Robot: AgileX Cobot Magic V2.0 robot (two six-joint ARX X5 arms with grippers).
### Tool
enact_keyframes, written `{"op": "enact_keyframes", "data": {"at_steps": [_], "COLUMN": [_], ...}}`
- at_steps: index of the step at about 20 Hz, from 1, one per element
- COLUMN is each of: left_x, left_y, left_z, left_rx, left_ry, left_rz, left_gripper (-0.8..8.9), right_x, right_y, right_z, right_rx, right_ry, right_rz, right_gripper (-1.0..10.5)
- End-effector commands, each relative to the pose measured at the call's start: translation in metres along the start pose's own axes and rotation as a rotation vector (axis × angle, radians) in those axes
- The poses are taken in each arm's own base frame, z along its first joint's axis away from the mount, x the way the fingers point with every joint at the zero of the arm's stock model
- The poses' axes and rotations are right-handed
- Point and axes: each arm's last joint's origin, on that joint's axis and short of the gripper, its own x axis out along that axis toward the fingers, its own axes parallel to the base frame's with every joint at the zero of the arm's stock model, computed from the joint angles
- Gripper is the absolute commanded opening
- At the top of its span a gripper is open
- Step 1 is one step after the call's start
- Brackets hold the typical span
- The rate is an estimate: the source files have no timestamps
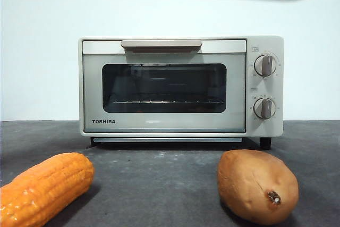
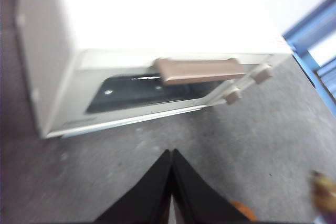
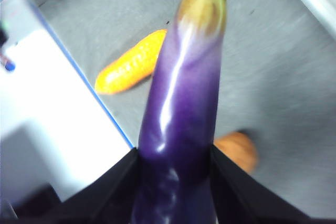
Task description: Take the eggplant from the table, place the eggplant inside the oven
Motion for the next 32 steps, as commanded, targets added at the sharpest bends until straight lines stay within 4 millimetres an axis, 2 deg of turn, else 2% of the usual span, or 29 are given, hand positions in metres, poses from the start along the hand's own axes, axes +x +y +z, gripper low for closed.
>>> {"op": "enact_keyframes", "data": {"at_steps": [1, 7, 9, 13, 15, 18, 23, 32], "left_x": [0.02, 0.088, 0.111, 0.152, 0.165, 0.173, 0.175, 0.17], "left_y": [-0.012, -0.046, -0.055, -0.062, -0.064, -0.064, -0.061, -0.069], "left_z": [0.021, 0.053, 0.058, 0.059, 0.055, 0.048, 0.043, 0.027], "left_rx": [0.098, 0.282, 0.335, 0.389, 0.433, 0.473, 0.483, 0.475], "left_ry": [0.026, 0.147, 0.16, 0.211, 0.225, 0.263, 0.314, 0.46], "left_rz": [-0.029, -0.014, 0.011, 0.025, 0.054, 0.085, 0.09, 0.069], "left_gripper": [0.04, 0.04, 0.04, 0.04, 0.04, 0.04, 0.04, 0.04], "right_x": [-0.027, -0.081, -0.094, -0.113, -0.119, -0.129, -0.137, -0.138], "right_y": [0.002, -0.005, -0.006, -0.007, -0.008, -0.008, -0.01, -0.01], "right_z": [-0.007, -0.042, -0.05, -0.069, -0.076, -0.086, -0.093, -0.094], "right_rx": [-0.123, -0.121, -0.115, -0.106, -0.102, -0.086, -0.07, -0.07], "right_ry": [-0.08, -0.228, -0.272, -0.325, -0.342, -0.386, -0.419, -0.425], "right_rz": [-0.056, -0.24, -0.238, -0.239, -0.237, -0.232, -0.25, -0.25], "right_gripper": [1.3, 1.2, 1.2, 1.2, 1.2, 1.2, 1.2, 1.2]}}
